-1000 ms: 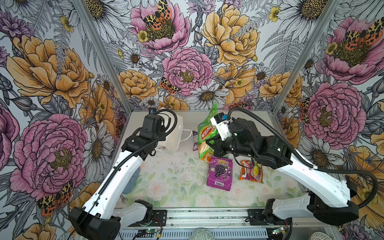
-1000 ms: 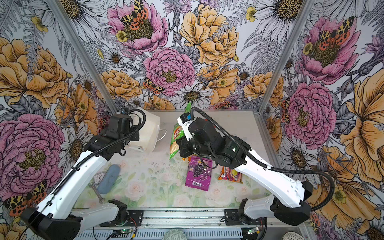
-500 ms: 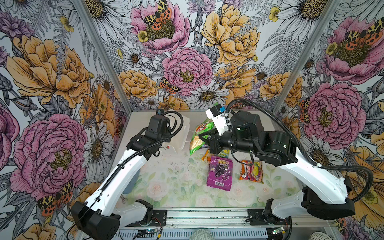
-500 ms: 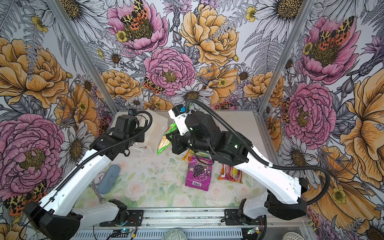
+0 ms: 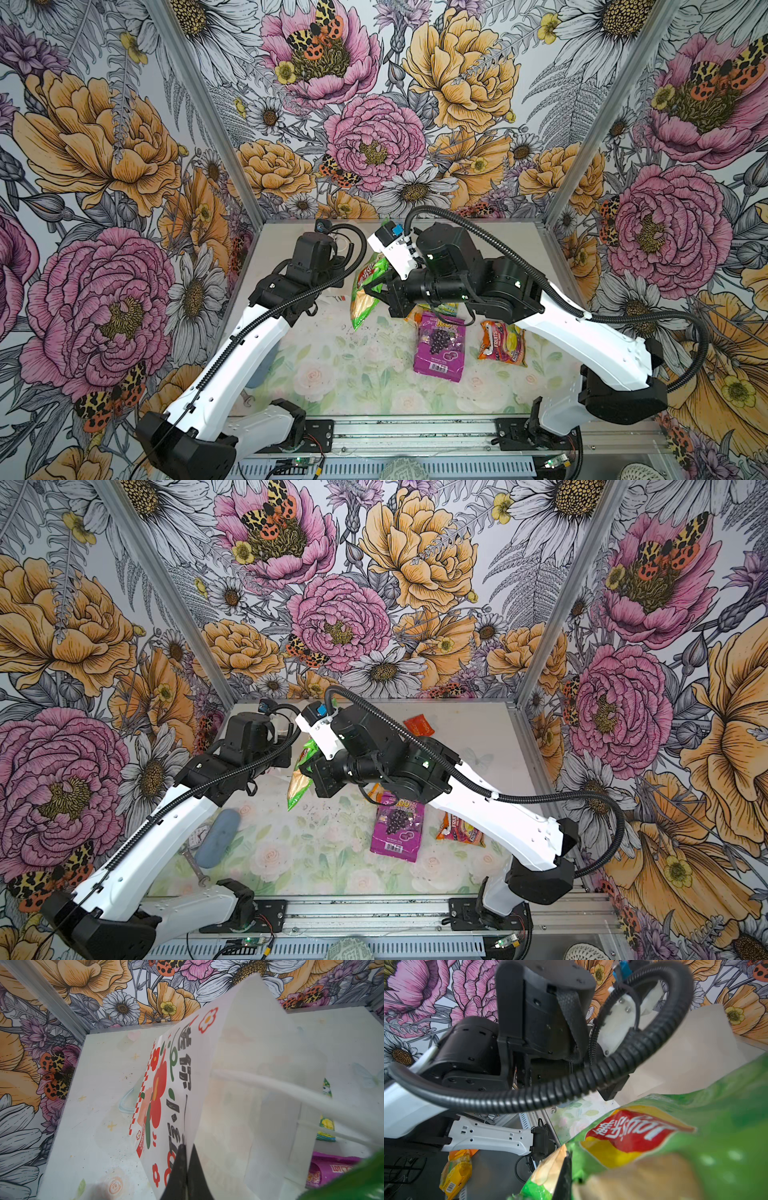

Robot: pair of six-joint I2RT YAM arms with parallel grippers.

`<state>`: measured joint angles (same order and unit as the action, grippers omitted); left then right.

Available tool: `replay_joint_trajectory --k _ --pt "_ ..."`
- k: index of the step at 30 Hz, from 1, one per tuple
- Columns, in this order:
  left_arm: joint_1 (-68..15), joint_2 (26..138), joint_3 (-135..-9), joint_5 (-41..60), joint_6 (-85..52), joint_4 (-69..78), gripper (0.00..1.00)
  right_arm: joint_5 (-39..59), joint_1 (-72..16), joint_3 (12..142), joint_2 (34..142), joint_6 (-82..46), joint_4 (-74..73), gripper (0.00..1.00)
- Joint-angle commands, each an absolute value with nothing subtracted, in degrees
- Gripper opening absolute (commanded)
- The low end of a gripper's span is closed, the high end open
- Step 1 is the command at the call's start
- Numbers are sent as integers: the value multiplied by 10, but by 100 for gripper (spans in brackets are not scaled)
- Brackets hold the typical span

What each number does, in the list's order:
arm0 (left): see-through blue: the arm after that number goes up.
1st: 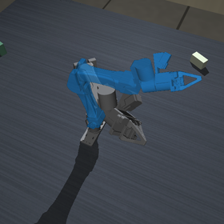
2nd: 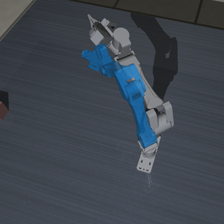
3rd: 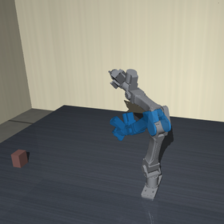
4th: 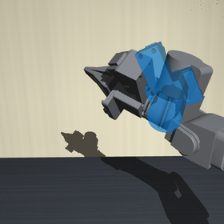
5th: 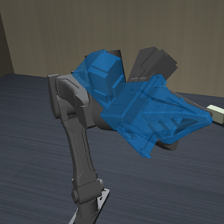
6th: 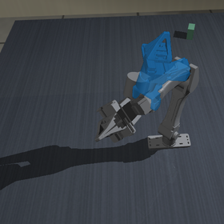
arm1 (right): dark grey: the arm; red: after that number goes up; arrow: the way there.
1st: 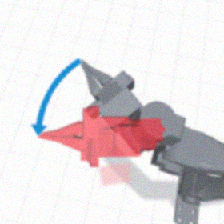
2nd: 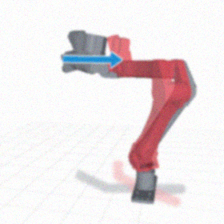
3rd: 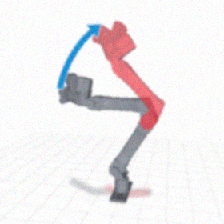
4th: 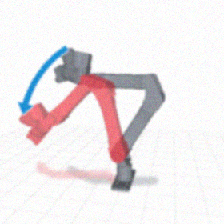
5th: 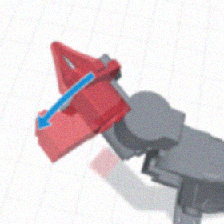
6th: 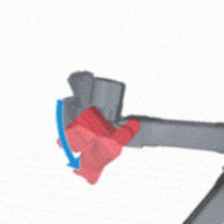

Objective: Place the snacks into the paper bag
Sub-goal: 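Lift the green chip bag with the right gripper toward the paper bag opening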

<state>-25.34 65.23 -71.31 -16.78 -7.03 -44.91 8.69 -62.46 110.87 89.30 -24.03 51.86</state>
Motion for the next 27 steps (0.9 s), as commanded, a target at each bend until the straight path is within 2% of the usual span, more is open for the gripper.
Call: replay_joint_trajectory --k 1,10,17,27 --pt "-257 627 -703 -132 -63 -410 0 80 -625 1070 881 -214 503 0" --pt "-260 618 -697 -124 -55 -401 0 87 -613 990 863 -214 468 0" --pt "-282 595 -683 -124 -41 -383 0 122 -528 939 856 -294 427 0" --pt "-298 590 -675 -164 -36 -376 0 1 -501 925 889 -355 427 0"
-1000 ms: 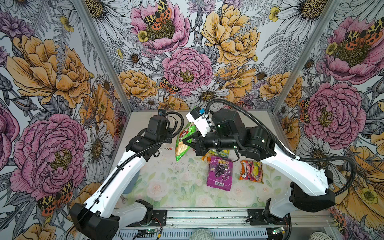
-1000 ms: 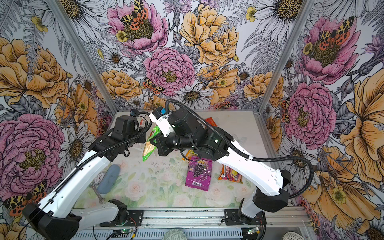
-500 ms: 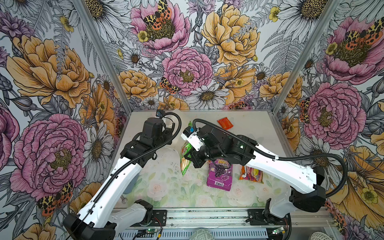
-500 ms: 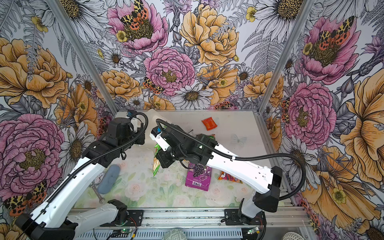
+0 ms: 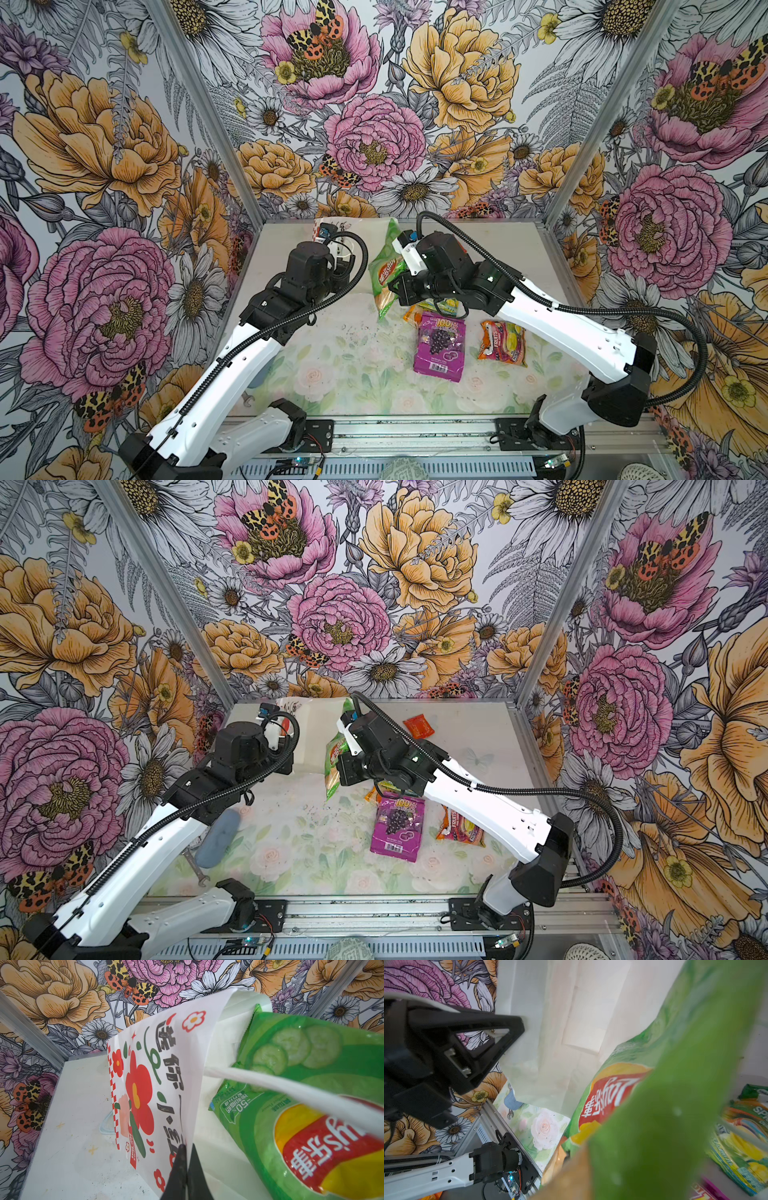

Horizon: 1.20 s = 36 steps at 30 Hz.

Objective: Place the snacks into the paper bag
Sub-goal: 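Lift the green chip bag with the right gripper toward the paper bag opening, then lower the chip bag into the paper bag held open by the left gripper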

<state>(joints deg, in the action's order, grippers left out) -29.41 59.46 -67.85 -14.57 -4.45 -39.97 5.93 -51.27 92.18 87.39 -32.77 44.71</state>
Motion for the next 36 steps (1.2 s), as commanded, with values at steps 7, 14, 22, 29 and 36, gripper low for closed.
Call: replay_joint_trajectory --k 7,14,22,29,36 --pt "-308 593 -670 -197 -32 -374 0 -41 -502 957 934 -359 428 0" --pt "-309 591 -667 -211 -29 -372 0 -54 -503 979 960 -362 428 0" --pt "-318 592 -663 -209 -21 -369 0 -4 -516 1054 995 -361 445 0" --pt "-339 585 -651 -233 -8 -357 0 69 -543 1096 1002 -350 499 0" --pt "-328 590 -651 -205 -14 -355 0 67 -538 1001 946 -337 508 0"
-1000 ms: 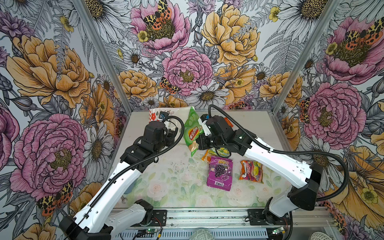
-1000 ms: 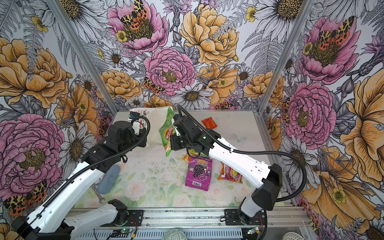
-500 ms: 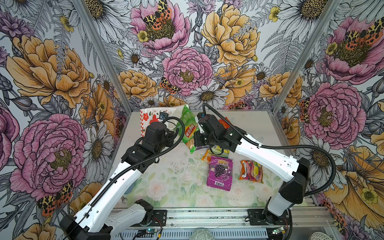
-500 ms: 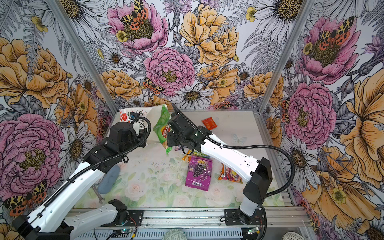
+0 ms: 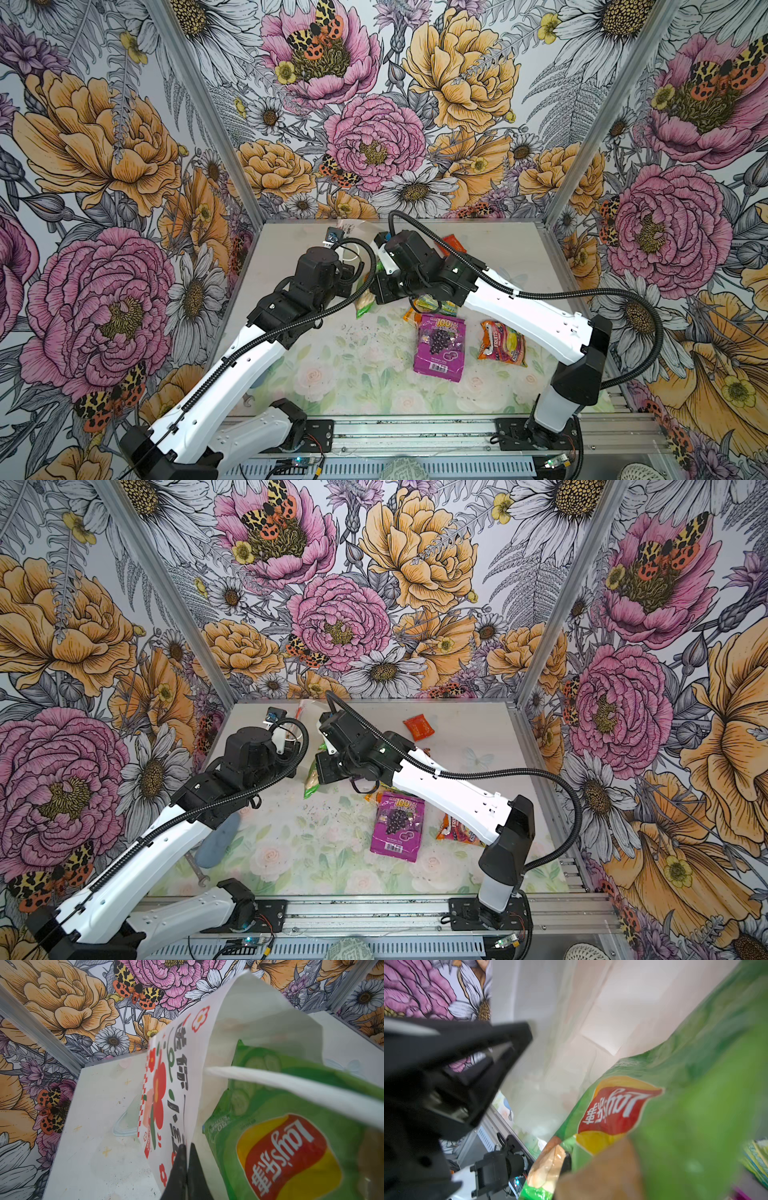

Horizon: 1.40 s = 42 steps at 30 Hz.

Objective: Place the snacks into the paper bag
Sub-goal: 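Lower the chip bag into the paper bag held open by the left gripper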

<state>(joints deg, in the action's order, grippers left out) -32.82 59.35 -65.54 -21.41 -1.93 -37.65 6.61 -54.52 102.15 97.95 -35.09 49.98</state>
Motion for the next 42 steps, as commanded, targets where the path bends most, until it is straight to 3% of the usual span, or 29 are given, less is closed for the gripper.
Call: replay_joint_trajectory --k 1,9,17,22,26,32,36,42 --pt "-332 592 -651 -201 -13 -354 0 57 -535 993 938 -336 508 0" --pt "-369 597 -656 -137 -13 -356 0 2 -477 951 894 -342 481 0" --pt "-369 631 -679 -94 -40 -379 0 -60 -491 1036 985 -378 470 0" --pt "-370 648 -696 -58 -63 -395 0 -29 -517 1104 1038 -383 481 0" --pt "-367 650 -705 -34 -79 -404 0 -37 -521 1136 1063 -389 538 0" --pt "-332 653 -720 -14 -102 -423 0 -48 -506 1123 1016 -384 579 0" --pt "-286 657 -727 16 -116 -431 0 -27 -501 1186 1036 -358 667 0" --pt "-284 649 -724 -6 -99 -436 0 2 -511 1264 1070 -333 741 0"
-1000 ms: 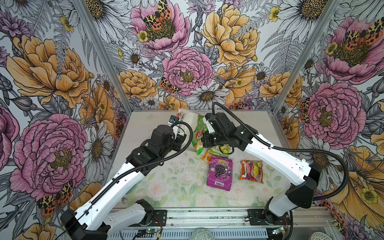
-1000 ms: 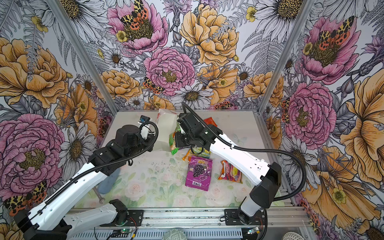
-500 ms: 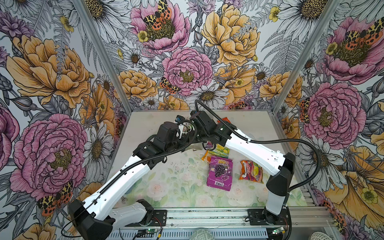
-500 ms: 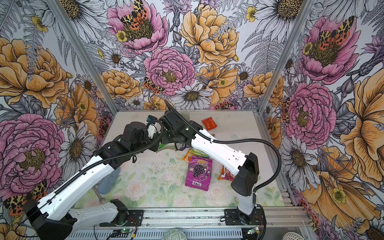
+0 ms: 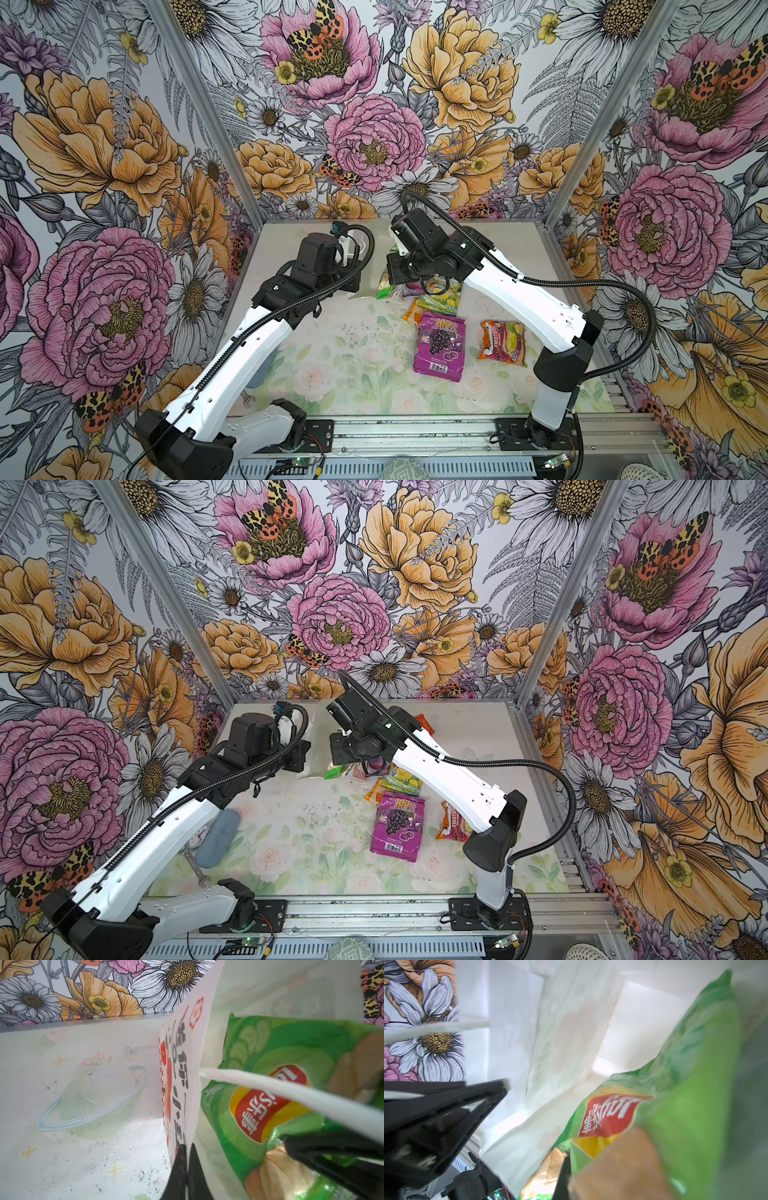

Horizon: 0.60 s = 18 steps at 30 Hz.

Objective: Place the snacks into the paper bag
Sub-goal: 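Lower the chip bag into the paper bag held open by the left gripper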

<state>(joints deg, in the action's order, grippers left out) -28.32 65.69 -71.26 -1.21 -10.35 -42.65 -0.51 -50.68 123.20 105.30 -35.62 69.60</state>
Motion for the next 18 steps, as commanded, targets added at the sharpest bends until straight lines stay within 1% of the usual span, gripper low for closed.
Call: replay_joint_trajectory --k 1,9,12,18 --pt "-284 649 -725 4 -99 -435 0 2 -509 1274 1074 -328 745 0" --pt "-290 656 -726 24 -92 -433 0 -47 -457 1283 1092 -307 754 0" --pt "-297 656 -723 25 -88 -431 0 -39 -426 1289 1113 -299 753 1" --pt "-293 670 -724 33 -94 -432 0 -15 -433 1324 1153 -290 754 3"
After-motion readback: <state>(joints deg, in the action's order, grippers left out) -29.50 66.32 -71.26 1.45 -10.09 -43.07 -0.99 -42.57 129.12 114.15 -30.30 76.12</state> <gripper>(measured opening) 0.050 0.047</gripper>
